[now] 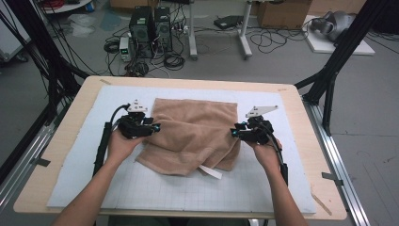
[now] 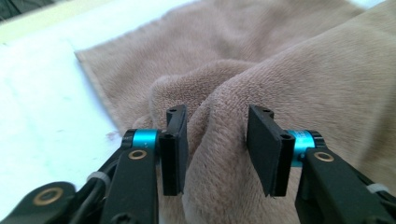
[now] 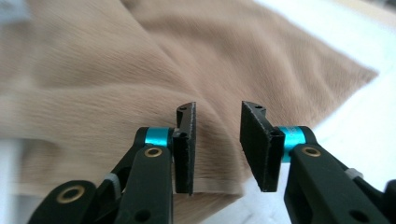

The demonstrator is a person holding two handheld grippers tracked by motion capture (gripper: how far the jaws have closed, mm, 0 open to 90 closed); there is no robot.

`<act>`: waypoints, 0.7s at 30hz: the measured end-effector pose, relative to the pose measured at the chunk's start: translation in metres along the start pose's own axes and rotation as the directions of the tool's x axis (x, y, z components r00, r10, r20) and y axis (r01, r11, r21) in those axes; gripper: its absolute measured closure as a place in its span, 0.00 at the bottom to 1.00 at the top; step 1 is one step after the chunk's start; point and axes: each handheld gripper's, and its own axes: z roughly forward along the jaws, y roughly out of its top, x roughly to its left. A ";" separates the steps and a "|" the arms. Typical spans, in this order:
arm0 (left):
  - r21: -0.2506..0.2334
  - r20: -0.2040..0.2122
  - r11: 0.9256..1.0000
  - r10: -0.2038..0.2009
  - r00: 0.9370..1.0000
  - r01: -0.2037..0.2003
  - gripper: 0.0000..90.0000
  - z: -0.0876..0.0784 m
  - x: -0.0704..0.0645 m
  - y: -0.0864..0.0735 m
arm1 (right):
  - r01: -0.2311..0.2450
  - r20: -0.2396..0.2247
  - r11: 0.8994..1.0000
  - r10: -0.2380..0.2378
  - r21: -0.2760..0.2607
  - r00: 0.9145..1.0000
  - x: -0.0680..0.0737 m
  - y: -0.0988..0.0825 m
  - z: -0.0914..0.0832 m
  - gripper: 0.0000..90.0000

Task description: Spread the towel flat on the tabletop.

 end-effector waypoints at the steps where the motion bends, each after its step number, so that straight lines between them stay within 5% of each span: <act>1: -0.007 -0.004 1.000 0.007 1.000 -0.007 0.62 -0.006 -0.002 0.000 | 0.012 -0.005 1.000 -0.012 -0.011 1.000 0.006 0.000 -0.006 0.71; 8: -0.013 0.018 0.996 0.083 0.996 -0.083 0.59 -0.028 -0.022 -0.023 | 0.092 -0.053 0.994 -0.096 -0.065 0.994 0.050 -0.018 -0.026 0.71; 13: 0.028 0.018 0.994 0.101 0.995 -0.101 0.57 -0.021 -0.027 -0.042 | 0.137 -0.099 0.990 -0.138 -0.020 0.985 0.074 -0.028 -0.004 0.70; 17: 0.063 0.067 0.995 0.079 0.995 -0.083 0.60 -0.008 -0.026 -0.056 | 0.125 -0.117 0.992 -0.121 0.026 0.986 0.074 -0.034 0.020 0.69; 21: 0.155 0.109 0.982 0.089 0.990 -0.105 0.65 0.007 -0.029 -0.062 | 0.118 -0.110 0.991 -0.111 0.059 0.988 0.074 -0.038 0.036 0.72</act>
